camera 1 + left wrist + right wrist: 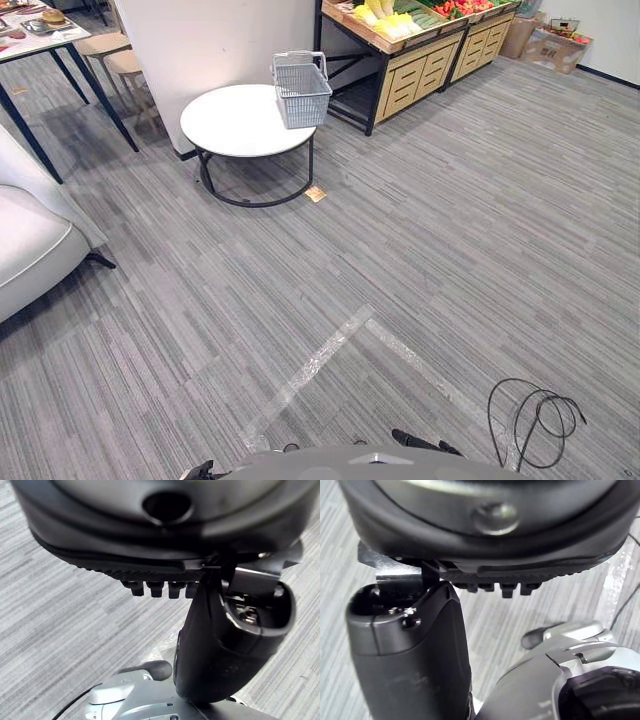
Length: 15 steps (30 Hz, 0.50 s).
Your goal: Pick vegetable in the basket
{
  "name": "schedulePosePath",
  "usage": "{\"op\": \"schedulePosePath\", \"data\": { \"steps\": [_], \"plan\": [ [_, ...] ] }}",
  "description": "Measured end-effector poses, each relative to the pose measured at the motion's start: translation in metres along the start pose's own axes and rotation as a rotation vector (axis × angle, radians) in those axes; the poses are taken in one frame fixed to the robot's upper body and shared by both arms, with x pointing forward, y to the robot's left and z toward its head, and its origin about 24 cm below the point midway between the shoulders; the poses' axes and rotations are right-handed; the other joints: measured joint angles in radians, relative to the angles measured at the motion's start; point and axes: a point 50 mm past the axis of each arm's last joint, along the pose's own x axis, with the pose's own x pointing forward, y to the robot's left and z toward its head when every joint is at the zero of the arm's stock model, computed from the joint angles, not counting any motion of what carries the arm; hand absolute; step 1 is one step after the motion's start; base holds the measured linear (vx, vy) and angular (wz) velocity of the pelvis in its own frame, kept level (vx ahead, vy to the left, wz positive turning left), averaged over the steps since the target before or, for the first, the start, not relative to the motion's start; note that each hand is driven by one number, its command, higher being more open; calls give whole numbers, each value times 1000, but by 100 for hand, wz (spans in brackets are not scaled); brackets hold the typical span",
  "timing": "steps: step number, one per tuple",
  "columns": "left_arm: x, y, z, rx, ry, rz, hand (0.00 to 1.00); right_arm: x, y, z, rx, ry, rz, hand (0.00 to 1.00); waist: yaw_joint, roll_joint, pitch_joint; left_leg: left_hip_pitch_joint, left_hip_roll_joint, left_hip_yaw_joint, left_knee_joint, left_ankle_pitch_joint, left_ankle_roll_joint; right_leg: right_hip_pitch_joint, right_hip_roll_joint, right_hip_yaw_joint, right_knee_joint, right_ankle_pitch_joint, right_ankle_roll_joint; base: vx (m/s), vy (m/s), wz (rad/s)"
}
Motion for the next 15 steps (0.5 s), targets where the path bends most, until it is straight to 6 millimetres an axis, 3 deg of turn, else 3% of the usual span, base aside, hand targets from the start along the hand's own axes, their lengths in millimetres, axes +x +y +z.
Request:
{"op": "schedulePosePath", "data": {
  "steps": [15],
  "plan": [
    [0, -1, -2, -10, 9, -2, 100, 0, 0, 0, -12, 11, 3, 100, 3, 3, 4, 32, 5, 28, 1, -7, -9, 21, 4, 25, -1, 3, 2, -31, -33, -5]
  ]
}}
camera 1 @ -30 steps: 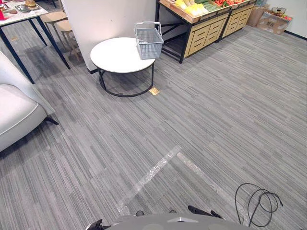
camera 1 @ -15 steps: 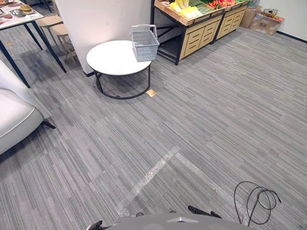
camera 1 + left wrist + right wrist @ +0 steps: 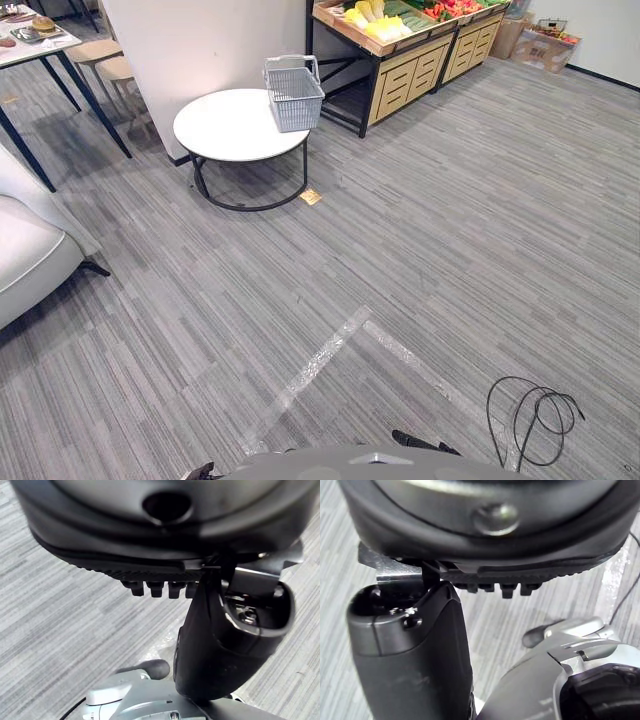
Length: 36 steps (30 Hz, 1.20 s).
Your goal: Pick vegetable in the basket
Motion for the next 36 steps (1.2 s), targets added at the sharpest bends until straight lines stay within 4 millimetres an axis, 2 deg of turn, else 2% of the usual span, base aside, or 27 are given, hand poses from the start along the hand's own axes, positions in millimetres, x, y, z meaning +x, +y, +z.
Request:
{"op": "schedulePosePath", "data": {
  "steps": [3, 8, 11, 12, 14, 16, 17, 18, 20, 21, 23, 25, 26, 27, 28, 29, 30, 31, 32, 33, 35, 36],
  "plan": [
    [0, 0, 3, -9, -14, 0, 100, 0, 0, 1, -21, -2, 0, 100, 19, -6, 5, -7, 4, 28, 0, -12, 5, -32, 6, 28, 24, -4, 4, -81, -8, -22],
    [0, 1, 4, -24, -21, 3, 100, 0, 2, 5, -22, -18, 6, 100, 27, -15, 7, -16, 2, 72, 1, -23, 20, -77, 6, 72, 77, -15, 3, -14, 15, -30],
    [0, 2, 7, -24, -29, 6, 100, 1, 4, 7, -22, -27, 11, 100, 24, -23, 16, -21, -8, 64, 23, -42, 30, -99, -8, 70, 137, -47, 15, 40, 30, 5],
    [0, 3, 8, -24, -36, 8, 100, 1, 6, 8, -19, -33, 16, 100, 28, -31, 29, -28, -9, 61, 71, -75, 35, -103, -19, 64, 184, -74, 23, 70, 35, 18],
    [1, 3, 11, -24, -45, 8, 100, 1, 7, 9, -2, -39, 16, 100, 32, -33, 38, -36, -7, 48, 136, -119, 43, -126, -29, 40, 284, -109, 47, 50, 20, 19],
    [1, 3, 13, -23, -52, 6, 100, 1, 6, 13, 31, -62, 15, 100, 36, -20, 45, -35, 3, 30, 180, -153, 58, -228, -35, 12, 542, -118, 52, 59, 50, 27],
    [1, 5, 14, -22, -54, 11, 100, 1, 6, 15, 58, -79, 23, 100, 37, -28, 48, -33, 0, 20, 197, -166, 68, -288, -44, 14, 674, -112, 55, 66, 51, 29],
    [1, 6, 17, -21, -62, 14, 100, 1, 8, 16, 86, -89, 30, 100, 36, -34, 50, -33, -2, 9, 215, -183, 71, -324, -50, 19, 755, -103, 46, 67, 30, 32],
    [1, 8, 14, -22, -51, 18, 100, 0, 9, 17, 151, -102, 45, 100, 36, -41, 55, 0, -3, -12, 246, -215, 66, -398, -60, 25, 961, -137, 18, 149, 36, 33],
    [1, 8, 12, -25, -44, 19, 100, 0, 9, 17, 169, -106, 47, 100, 35, -40, 54, 25, -2, -24, 234, -222, 57, -417, -59, 21, 981, -152, 9, 202, 52, 24],
    [1, 7, 13, -51, -44, 19, 100, 0, 9, 19, 196, -112, 49, 100, 29, -36, 54, 57, -1, -37, 194, -222, 55, -448, -54, 1, 905, -172, 10, 276, 49, 18],
    [1, 4, 13, -52, -35, 7, 100, 1, 8, 25, 214, -127, 44, 100, 11, -14, 64, 89, 10, -41, 151, -220, 55, -475, -26, -27, 685, -166, 9, 346, 25, 7],
    [1, 1, 14, -55, -35, -3, 100, 1, 5, 28, 213, -134, 33, 100, 5, 8, 74, 106, 24, -40, 130, -227, 44, -482, 0, -48, 535, -145, 28, 346, 5, 3],
    [1, 0, 14, -60, -36, -7, 100, 1, 4, 29, 215, -137, 28, 100, 1, 15, 77, 114, 30, -42, 118, -230, 39, -487, 10, -59, 466, -126, 27, 461, -30, 10],
    [2, 0, 15, -78, -38, -8, 100, 1, 4, 31, 217, -146, 21, 100, -12, 23, 83, 134, 38, -48, 101, -241, 19, -493, 23, -80, 345, -79, 25, 418, -49, 15],
    [1, 0, 15, -85, -36, -8, 100, 1, 4, 30, 218, -146, 19, 100, -17, 24, 84, 147, 42, -50, 97, -253, -1, -493, 30, -96, 299, -51, 15, 543, -99, 26],
    [1, 0, 14, -117, -35, -5, 100, 1, 4, 29, 225, -144, 17, 100, -20, 25, 84, 169, 51, -54, 102, -274, -38, -499, 33, -115, 294, -20, -23, 404, -108, 28],
    [1, 0, 13, -131, -33, -4, 100, 1, 5, 28, 230, -144, 18, 100, -22, 24, 84, 179, 56, -56, 108, -286, -58, -501, 33, -119, 302, 3, -47, 535, -172, 42],
    [1, -3, 15, -157, -38, -7, 100, 1, 6, 27, 241, -143, 21, 100, -29, 33, 82, 191, 76, -56, 131, -305, -91, -502, 40, -129, 339, 95, -91, 565, -223, 33],
    [1, -10, 17, -191, -43, -19, 100, 0, 0, 33, 235, -157, 13, 100, -30, 58, 72, 175, 123, -49, 188, -314, -106, -503, 70, -148, 380, 75, -114, 688, -300, 22],
    [1, -16, 22, -229, -53, -31, 100, 1, 1, 41, 204, -176, 15, 100, -25, 70, 69, 113, 148, -30, 327, -293, -117, -493, 92, -153, 383, 37, -132, 591, -264, -14],
    [1, -17, 25, -244, -72, -37, 100, 1, 0, 45, 183, -183, 16, 100, -18, 79, 70, 49, 171, -25, 485, -243, -111, -457, 111, -150, 362, 18, -149, 615, -225, -27]
  ]
}}
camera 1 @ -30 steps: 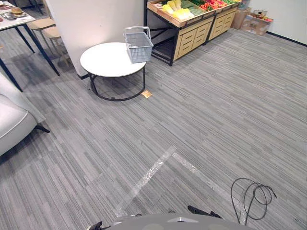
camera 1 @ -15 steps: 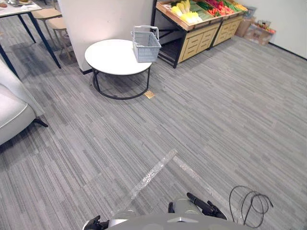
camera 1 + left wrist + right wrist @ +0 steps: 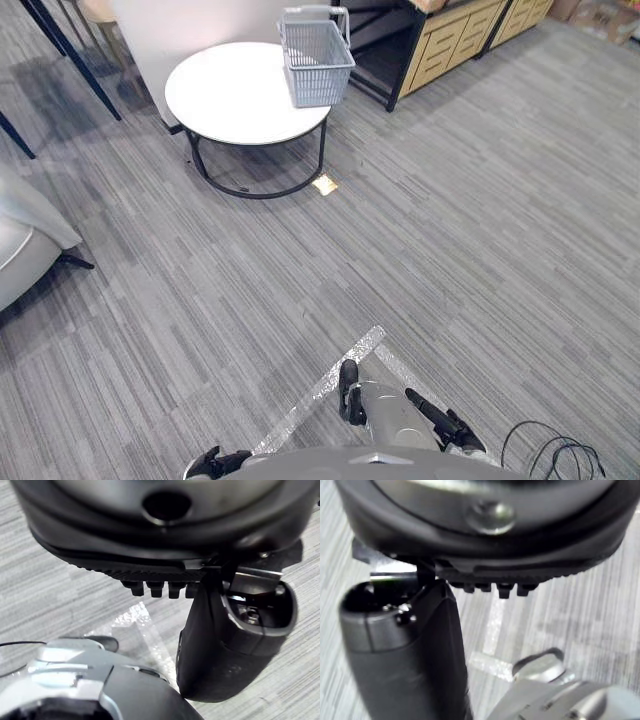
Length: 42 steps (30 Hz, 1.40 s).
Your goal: Pick vegetable in the basket
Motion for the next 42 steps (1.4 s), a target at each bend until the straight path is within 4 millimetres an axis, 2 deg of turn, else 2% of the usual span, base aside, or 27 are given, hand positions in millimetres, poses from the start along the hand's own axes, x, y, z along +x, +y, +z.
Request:
{"op": "schedulePosePath", "data": {
  "steps": [1, 2, 3, 4, 5, 7, 8, 10, 11, 13, 14, 15, 16, 18, 22, 26, 30, 32, 34, 35, 36, 37, 38, 39, 40, 41, 42],
  "plan": [
    [0, -2, 4, -26, -15, -5, 100, 0, -1, 2, -20, -2, -1, 100, -1, 4, -1, -64, 22, -6, 192, 104, 18, 66, 6, 7, -42, -21, 1, 607, -203, -19],
    [1, -3, 7, -28, -23, -7, 100, 0, -1, 1, -35, 3, -1, 100, 0, 6, 0, -98, 42, -9, 293, 145, 24, 107, 7, 11, -70, -26, -2, 561, -154, -4],
    [1, -3, 14, -24, -51, -12, 100, 0, -2, 1, -66, 11, -1, 100, 1, 9, 0, -149, 90, 24, 464, 144, 32, 191, 15, 21, -116, -33, -7, 501, -131, -10],
    [2, -5, 19, -27, -66, -16, 100, 0, -2, 0, -103, 19, 3, 100, 7, 7, 1, -177, 136, 66, 581, 112, 28, 273, 21, 38, -154, -36, -12, 473, -125, -17],
    [2, -7, 21, -28, -71, -20, 100, 0, -3, -1, -116, 25, 2, 100, 10, -3, 7, -190, 157, 86, 620, 90, 32, 313, 21, 47, -172, -38, -15, 505, -98, -29],
    [2, -7, 28, -32, -98, -29, 100, 1, 0, 2, -156, 21, 11, 100, 20, -3, 5, -250, 193, 125, 659, 4, 30, 443, 12, 101, -236, -52, -21, 380, -6, -38],
    [2, -7, 30, -38, -109, -32, 100, 1, 1, 3, -160, 21, 12, 100, 25, -5, 7, -276, 190, 130, 639, -17, 27, 465, 4, 113, -248, -57, -15, 303, 119, -48],
    [3, -6, 40, -49, -140, -39, 100, 3, 4, 2, -171, 32, 13, 100, 38, -19, 16, -341, 164, 143, 502, -59, 6, 511, -40, 134, -260, -82, 21, 285, 158, -37],
    [3, -7, 44, -37, -154, -46, 100, 3, 4, 1, -171, 41, 10, 100, 37, -26, 17, -371, 129, 137, 349, -59, -4, 526, -76, 143, -260, -106, 49, 210, 177, -27],
    [3, -11, 45, -3, -157, -56, 100, 2, -1, 0, -174, 48, -2, 100, 30, -13, 14, -384, 61, 73, 6, 16, -29, 544, -116, 160, -258, -155, 94, 267, 286, -36],
    [3, -12, 42, 7, -147, -58, 100, 1, -5, -2, -182, 54, -9, 100, 37, -9, 10, -357, 31, 40, -80, 164, -20, 557, -129, 181, -254, -172, 116, 204, 236, -39],
    [3, -9, 42, 13, -144, -52, 100, 0, -5, -4, -187, 63, -11, 100, 39, -16, 7, -340, 7, 42, -105, 181, 3, 561, -144, 193, -257, -171, 119, 317, 249, -24],
    [3, -3, 45, 36, -149, -37, 100, -1, -1, -10, -190, 77, 3, 100, 31, -39, -4, -343, -20, 46, -123, 170, 14, 550, -162, 189, -257, -169, 121, 261, 146, -3],
    [4, 1, 50, 22, -153, -29, 100, -1, 1, -18, -189, 109, 8, 100, 42, -67, -4, -365, -30, 53, -75, 145, 39, 545, -171, 175, -261, -150, 133, 299, 141, -1],
    [5, 1, 44, 14, -121, -29, 100, -2, 0, -20, -261, 124, 12, 100, 59, -65, -9, -298, -16, 92, -69, 133, 75, 560, -170, 229, -230, -102, 125, 260, 121, -32],
    [5, 3, 38, 51, -93, -23, 100, -2, 2, -22, -328, 133, 28, 100, 59, -72, -45, -268, -6, 132, -68, 129, 70, 556, -178, 269, -227, -85, 142, 108, -9, -48],
    [5, 0, 36, 59, -78, -34, 100, -2, -3, -19, -369, 133, 28, 100, 58, -51, -61, -248, 2, 143, -115, 118, 63, 491, -167, 302, -170, -83, 146, 6, -16, -47],
    [5, -3, 31, 60, -63, -44, 100, -3, -10, -18, -345, 135, 4, 100, 58, -30, -67, -208, -4, 140, -191, 112, 55, 407, -150, 319, -11, -96, 162, -8, 63, -35],
    [5, -2, 31, 68, -54, -45, 100, -3, -9, -22, -278, 134, -3, 100, 56, -41, -59, -174, -25, 143, -220, 105, 57, 335, -153, 326, 168, -117, 186, -25, 71, -12],
    [5, 2, 31, 84, -51, -41, 100, -5, -8, -26, -211, 126, -4, 100, 52, -53, -53, -149, -48, 144, -227, 85, 65, 277, -168, 342, 329, -117, 191, -31, 61, 11],
    [5, 5, 32, 104, -53, -35, 100, -6, -7, -29, -156, 117, -9, 100, 41, -80, -51, -126, -82, 136, -225, 66, 68, 229, -191, 351, 455, -96, 223, -6, 59, 19],
    [5, 7, 31, 110, -50, -32, 100, -7, -6, -31, -135, 117, -9, 100, 35, -84, -53, -114, -93, 132, -225, 61, 73, 217, -202, 352, 502, -80, 241, 71, 90, 27],
    [4, 8, 25, 113, -36, -29, 100, -7, -8, -31, -96, 111, -15, 100, 27, -84, -54, -87, -106, 120, -225, 42, 83, 188, -214, 347, 590, -38, 243, 79, 63, 20],
    [4, 8, 23, 120, -29, -29, 100, -7, -8, -31, -77, 109, -17, 100, 25, -80, -54, -80, -105, 117, -225, 37, 88, 175, -215, 335, 618, -47, 236, 131, 60, 19],
    [4, 7, 21, 119, -24, -30, 100, -7, -9, -31, -38, 101, -19, 100, 21, -75, -54, -70, -103, 107, -230, 30, 90, 137, -218, 298, 661, -101, 192, 104, 5, 17],
    [4, 8, 21, 122, -22, -29, 100, -7, -8, -31, -4, 92, -15, 100, 15, -72, -53, -57, -100, 98, -247, 30, 90, 111, -219, 261, 667, -152, 170, 164, -19, 29],
    [4, 8, 18, 121, -11, -27, 100, -7, -7, -31, 41, 85, -16, 100, 1, -67, -50, -36, -86, 84, -268, 29, 88, 89, -217, 205, 635, -202, 162, 180, -63, 27]
  ]
}}
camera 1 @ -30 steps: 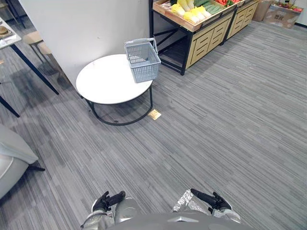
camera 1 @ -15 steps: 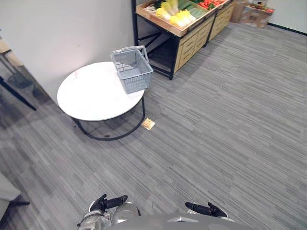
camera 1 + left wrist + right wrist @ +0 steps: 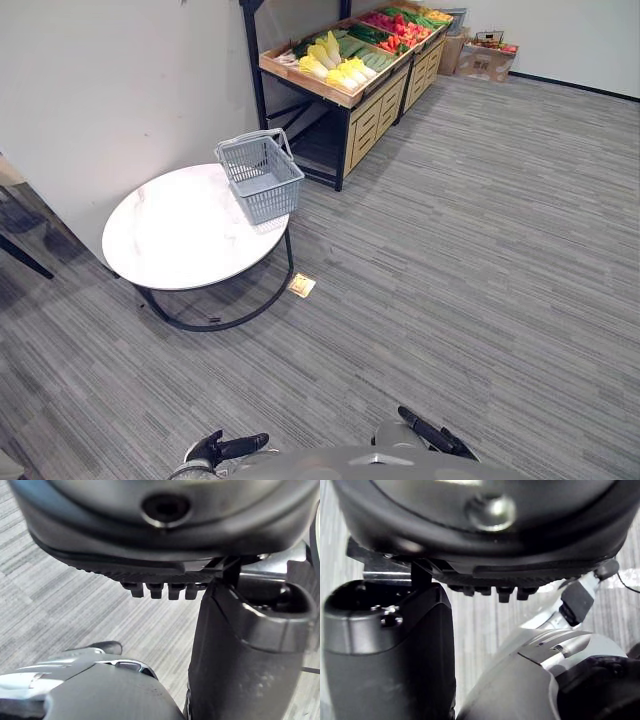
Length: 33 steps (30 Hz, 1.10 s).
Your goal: Pick vegetable in the basket
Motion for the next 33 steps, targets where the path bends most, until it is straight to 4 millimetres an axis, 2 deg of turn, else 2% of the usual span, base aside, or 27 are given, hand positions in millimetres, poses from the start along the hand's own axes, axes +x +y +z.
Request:
{"op": "schedulePosePath", "data": {
  "steps": [2, 3, 4, 5, 6, 7, 8, 9, 10, 12, 14, 15, 16, 17, 18, 20, 22, 24, 25, 26, 27, 28, 29, 30, 31, 32, 33],
  "plan": [
    [0, -1, -2, -2, 8, -2, 100, 0, -1, -1, 54, -4, -7, 100, -4, 10, 4, 28, 31, -7, -21, -4, -6, -30, 19, -38, -101, -30, -18, 214, -94, 20],
    [0, -3, -3, -5, 9, -5, 100, 0, -1, -1, 92, -8, -13, 100, -6, 25, 8, 48, 65, -10, -29, -16, -27, -51, 47, -39, -231, -26, -15, 306, -180, 21],
    [0, -4, -4, -18, 13, -5, 100, 0, -2, 0, 131, -12, -25, 100, -12, 34, 14, 72, 106, -13, -43, -34, -57, -74, 70, -33, -427, 2, 12, 429, -255, 22],
    [0, -3, -5, -29, 17, -3, 100, 0, -3, 0, 139, -12, -30, 100, -15, 33, 14, 84, 118, -14, -53, -42, -70, -78, 72, -33, -512, 27, 17, 546, -331, 25],
    [-1, -1, -7, -61, 22, 5, 100, -1, -4, -3, 178, -6, -45, 100, -15, 27, 17, 119, 133, -17, -71, -59, -100, -87, 70, -30, -657, 76, 24, 522, -300, 20],
    [-1, 0, -8, -78, 24, 11, 100, -2, -5, -7, 182, 6, -53, 100, -16, 22, 17, 135, 137, -18, -79, -69, -117, -86, 66, -28, -703, 93, 25, 620, -351, 34],
    [-1, -3, -11, -122, 32, 16, 100, -5, -13, -17, 193, 35, -82, 100, -24, 36, 17, 168, 159, -27, -85, -93, -136, -89, 69, -37, -682, 225, 34, 527, -279, 39],
    [-1, -7, -12, -141, 33, 11, 100, -6, -16, -20, 193, 44, -90, 100, -27, 39, 15, 177, 179, -32, -85, -93, -126, -102, 77, -49, -633, 241, 32, 655, -333, 34],
    [-1, -16, -12, -173, 27, -7, 100, -7, -25, -14, 153, 33, -111, 100, -18, 85, 9, 178, 213, -36, -66, -49, -122, -155, 105, -63, -504, 153, -5, 630, -310, 16],
    [-2, -24, -9, -195, 12, -20, 100, -5, -25, -5, 117, 14, -109, 100, -22, 107, 8, 161, 246, -52, -9, -3, -129, -165, 119, -88, -427, 85, -36, 614, -307, 11],
    [-1, -22, 2, -220, -32, -25, 100, -4, -21, 0, 82, 1, -97, 100, -23, 100, 11, 54, 292, -115, 245, 69, -96, -106, 133, -120, -420, 19, -66, 577, -287, 27],
    [-1, -20, 6, -228, -52, -24, 100, -3, -18, 2, 59, -1, -92, 100, -16, 91, 18, -36, 317, -163, 452, 143, -83, -42, 142, -131, -462, 4, -85, 603, -294, 15],
    [-1, -19, 10, -227, -70, -25, 100, -2, -16, 6, 10, -6, -87, 100, -7, 83, 25, -113, 334, -191, 652, 143, -92, 32, 153, -134, -510, 0, -92, 586, -266, 1],
    [-1, -18, 12, -227, -76, -22, 100, -1, -15, 8, -9, -7, -87, 100, -1, 82, 26, -141, 335, -183, 734, 132, -90, 78, 156, -133, -542, 0, -92, 454, -166, -4],
    [-1, -18, 14, -226, -83, -28, 100, -1, -15, 6, -46, 2, -91, 100, 7, 76, 30, -175, 345, -136, 836, 100, -85, 171, 156, -133, -600, 0, -92, 360, -114, -2],
    [-1, -18, 16, -231, -101, -31, 100, 0, -13, 9, -73, -7, -86, 100, 10, 74, 31, -213, 355, -52, 877, 50, -78, 283, 147, -131, -671, 0, -93, 341, -70, 5],
    [-1, -16, 18, -278, -111, -32, 100, 1, -10, 11, -75, -8, -78, 100, 15, 66, 35, -281, 334, 19, 810, -16, -84, 366, 122, -130, -736, 1, -91, 397, 92, 2],
    [0, -13, 23, -286, -124, -31, 100, 2, -6, 11, -72, 3, -73, 100, 26, 46, 48, -326, 269, 66, 633, -51, -89, 406, 72, -127, -750, -6, -77, 318, 168, -4],
    [0, -12, 26, -275, -132, -32, 100, 2, -5, 11, -72, 3, -69, 100, 33, 36, 54, -342, 223, 77, 513, -39, -94, 419, 42, -125, -754, -21, -49, 222, 194, 0],
    [0, -14, 26, -262, -132, -33, 100, 2, -7, 12, -76, 3, -71, 100, 32, 44, 53, -350, 182, 69, 341, 22, -101, 423, 33, -120, -756, -46, -8, 260, 263, -7],
    [0, -10, 25, -256, -129, -24, 100, 2, -6, 11, -109, 16, -61, 100, 40, 39, 58, -322, 134, 76, 283, 82, -60, 440, 3, -88, -758, -67, 16, 315, 292, 13],
    [0, -6, 26, -230, -130, -13, 100, 2, -3, 7, -142, 27, -45, 100, 31, 29, 52, -310, 103, 74, 235, 93, -58, 436, 8, -66, -771, -60, 10, 257, 196, 24],
    [0, -5, 26, -215, -131, -13, 100, 2, -1, 7, -156, 33, -29, 100, 33, 16, 45, -308, 81, 69, 205, 106, -43, 431, 44, -55, -795, -42, -4, 246, 96, 40],
    [0, -5, 26, -213, -132, -17, 100, 3, 1, 8, -172, 31, -18, 100, 36, 12, 50, -318, 82, 70, 241, 105, -38, 448, 73, -83, -842, -10, -53, 186, 19, 24],
    [0, -6, 25, -209, -127, -20, 100, 3, 1, 8, -177, 28, -16, 100, 38, 20, 57, -338, 99, 72, 299, 99, -46, 467, 74, -82, -863, 25, -60, 242, 133, 26],
    [0, -3, 27, -241, -156, -18, 100, 3, 1, 12, -181, 15, -17, 100, 48, 31, 71, -406, 111, 88, 394, 72, -70, 485, 67, -82, -870, 55, -63, 156, 125, 31],
    [-1, -6, 29, -229, -164, -32, 100, 2, -4, 9, -184, 25, -30, 100, 50, 36, 64, -399, 99, 77, 302, 92, -62, 491, 66, -85, -871, 55, -63, 198, 217, 34]
  ]
}}
